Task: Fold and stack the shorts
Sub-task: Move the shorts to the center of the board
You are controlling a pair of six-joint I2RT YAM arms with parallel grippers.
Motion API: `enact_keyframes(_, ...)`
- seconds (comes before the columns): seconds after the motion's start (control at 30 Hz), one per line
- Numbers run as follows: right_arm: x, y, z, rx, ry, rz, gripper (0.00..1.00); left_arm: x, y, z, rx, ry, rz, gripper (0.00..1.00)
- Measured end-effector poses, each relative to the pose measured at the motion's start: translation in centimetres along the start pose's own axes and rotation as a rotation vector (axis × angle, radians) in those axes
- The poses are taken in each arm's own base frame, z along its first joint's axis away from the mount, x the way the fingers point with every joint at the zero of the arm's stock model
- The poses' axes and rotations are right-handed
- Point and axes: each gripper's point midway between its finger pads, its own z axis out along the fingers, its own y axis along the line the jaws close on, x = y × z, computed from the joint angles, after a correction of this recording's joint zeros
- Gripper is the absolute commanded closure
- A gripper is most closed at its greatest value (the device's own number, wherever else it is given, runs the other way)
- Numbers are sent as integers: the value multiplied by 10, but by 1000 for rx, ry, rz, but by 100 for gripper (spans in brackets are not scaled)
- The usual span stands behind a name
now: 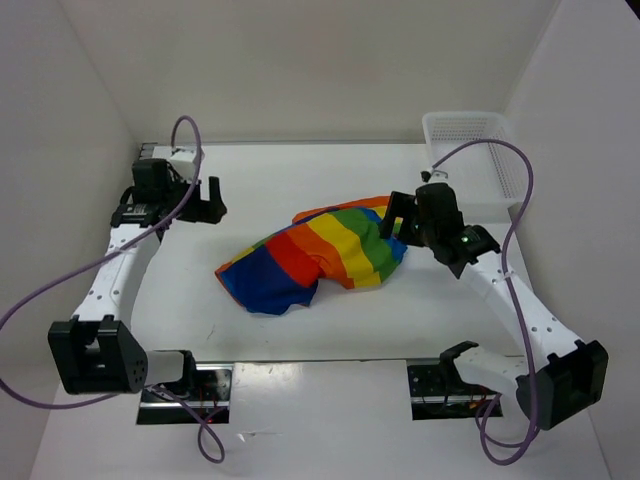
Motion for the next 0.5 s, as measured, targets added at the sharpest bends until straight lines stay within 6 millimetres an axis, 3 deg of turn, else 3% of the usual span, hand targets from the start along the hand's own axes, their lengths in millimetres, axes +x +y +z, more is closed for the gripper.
enact_keyframes(0.1, -27, 7, 3, 15, -47, -19, 4, 38, -12, 22, 35, 126, -7, 0)
enact_keyframes(0.2, -86, 38, 26, -7, -129, -48, 4, 85, -21, 35, 47, 277, -15, 0)
enact_keyframes(0.3, -130, 69, 84, -20, -163, -77, 4, 118, -15, 42, 7, 383, -22, 0)
enact_keyframes(0.37, -142, 84, 131, -27, -150, -102, 4, 136, -10, 48, -7, 454, -38, 0)
enact_keyframes(0.5, -118, 91, 217, -25, -38, -145, 4, 168, -12, 45, 15, 591, -80, 0)
